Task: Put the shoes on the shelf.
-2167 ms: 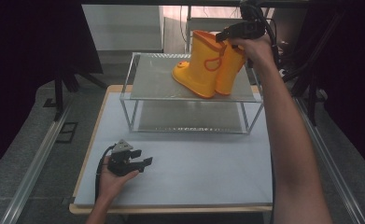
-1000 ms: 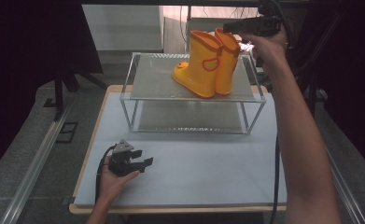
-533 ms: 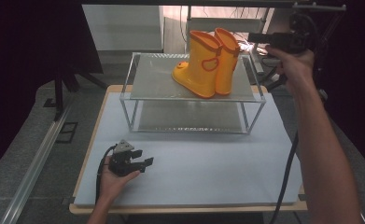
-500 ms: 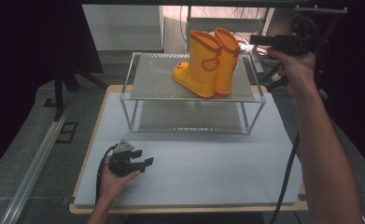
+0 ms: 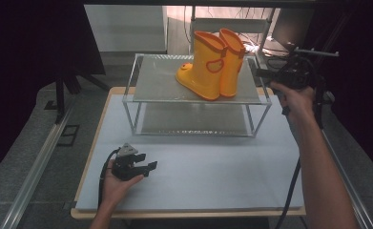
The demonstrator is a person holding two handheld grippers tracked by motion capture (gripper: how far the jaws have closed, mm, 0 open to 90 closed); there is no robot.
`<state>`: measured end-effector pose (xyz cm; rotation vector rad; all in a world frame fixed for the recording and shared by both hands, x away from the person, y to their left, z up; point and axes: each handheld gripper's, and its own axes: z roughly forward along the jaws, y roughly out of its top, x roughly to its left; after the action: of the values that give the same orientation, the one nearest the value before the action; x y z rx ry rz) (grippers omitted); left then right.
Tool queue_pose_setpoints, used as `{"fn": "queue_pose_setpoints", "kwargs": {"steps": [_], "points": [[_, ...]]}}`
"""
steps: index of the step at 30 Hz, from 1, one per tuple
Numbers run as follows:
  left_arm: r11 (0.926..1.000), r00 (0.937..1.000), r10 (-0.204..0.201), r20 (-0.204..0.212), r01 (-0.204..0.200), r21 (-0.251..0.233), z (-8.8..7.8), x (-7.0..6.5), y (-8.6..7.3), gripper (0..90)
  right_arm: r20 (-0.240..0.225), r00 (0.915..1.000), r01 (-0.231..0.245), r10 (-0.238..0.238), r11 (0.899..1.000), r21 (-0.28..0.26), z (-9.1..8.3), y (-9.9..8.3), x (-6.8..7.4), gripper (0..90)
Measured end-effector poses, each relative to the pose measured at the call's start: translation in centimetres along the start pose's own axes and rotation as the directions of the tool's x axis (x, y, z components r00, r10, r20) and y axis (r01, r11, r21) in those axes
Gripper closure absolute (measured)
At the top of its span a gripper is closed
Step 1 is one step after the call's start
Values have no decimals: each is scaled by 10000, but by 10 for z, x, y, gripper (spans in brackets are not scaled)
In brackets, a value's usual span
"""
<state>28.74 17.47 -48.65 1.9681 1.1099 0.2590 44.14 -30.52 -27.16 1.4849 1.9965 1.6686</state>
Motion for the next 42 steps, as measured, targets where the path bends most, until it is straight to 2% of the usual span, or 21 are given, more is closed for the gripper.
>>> {"fn": "queue_pose_setpoints", "kwargs": {"steps": [7,16,30,35,42], "points": [[10000,10000,-50,-10,50,2,-1,1,-1,394,276,9996,101,-113,9990,445,24,-21,-10,895],[10000,10000,-44,-13,44,3,-1,0,-1,394,649,9976,165,-228,9953,954,46,-41,-13,895],[9999,9999,-104,-33,103,-46,-3,3,-1,394,1102,9932,240,-387,9910,1313,69,-48,-13,895],[9999,9999,-140,-58,140,-73,-4,4,-2,394,1518,9876,232,-411,9928,1175,73,-48,-14,895],[9999,9999,-157,-60,156,-48,-3,5,-2,394,1566,9874,69,-245,9937,1120,77,-48,-15,897]]}}
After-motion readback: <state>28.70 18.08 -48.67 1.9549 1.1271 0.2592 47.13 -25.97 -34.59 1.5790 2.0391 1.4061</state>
